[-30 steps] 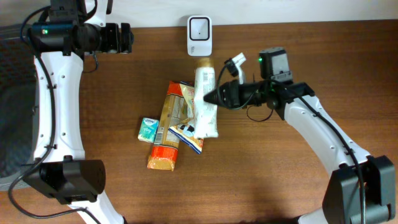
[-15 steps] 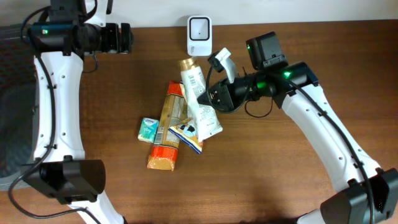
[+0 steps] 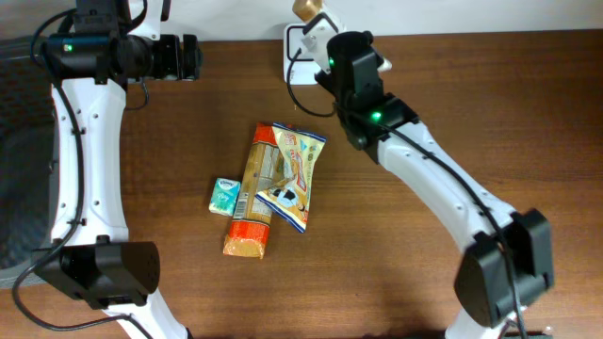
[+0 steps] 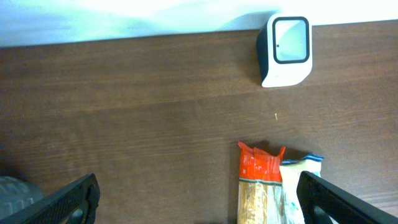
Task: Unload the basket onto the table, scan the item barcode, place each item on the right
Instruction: 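Hold the white tube's barcode up to the scanner with the right gripper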
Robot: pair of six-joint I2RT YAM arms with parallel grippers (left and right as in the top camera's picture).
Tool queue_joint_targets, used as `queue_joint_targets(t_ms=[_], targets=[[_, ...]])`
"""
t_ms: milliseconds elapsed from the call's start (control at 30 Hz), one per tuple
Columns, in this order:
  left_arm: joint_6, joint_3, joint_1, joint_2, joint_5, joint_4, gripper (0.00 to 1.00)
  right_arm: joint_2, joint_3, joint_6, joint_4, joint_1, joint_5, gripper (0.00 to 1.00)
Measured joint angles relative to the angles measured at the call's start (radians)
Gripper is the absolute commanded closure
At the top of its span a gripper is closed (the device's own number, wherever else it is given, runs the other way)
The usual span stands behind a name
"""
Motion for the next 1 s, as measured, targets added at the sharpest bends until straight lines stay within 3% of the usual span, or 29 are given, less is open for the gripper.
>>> queue_joint_targets(t_ms=[100,300,433,600,1000], targets=[[0.0,0.0,0.0,0.0,0.0,0.0,0.01,0.069,0.006,-0.193,0.174,0.01,0.055,0.96],[0.0,0.0,0.0,0.0,0.0,0.0,0.01,0.321,0.019,-0.392,0.493,0.005,0.063,0.96],[0.0,0.0,0.0,0.0,0.0,0.0,0.01,0.498,0.141,-0.442,0.434,0.0,0.058,0.96],[0.0,0.0,0.0,0.0,0.0,0.0,0.01,0.542,0.289,-0.452,0.367,-0.038,0.027,0.96],[0.0,0.0,0.0,0.0,0.0,0.0,0.01,0.593,0.306,-0.452,0.327,-0.065,0.021,0.96]])
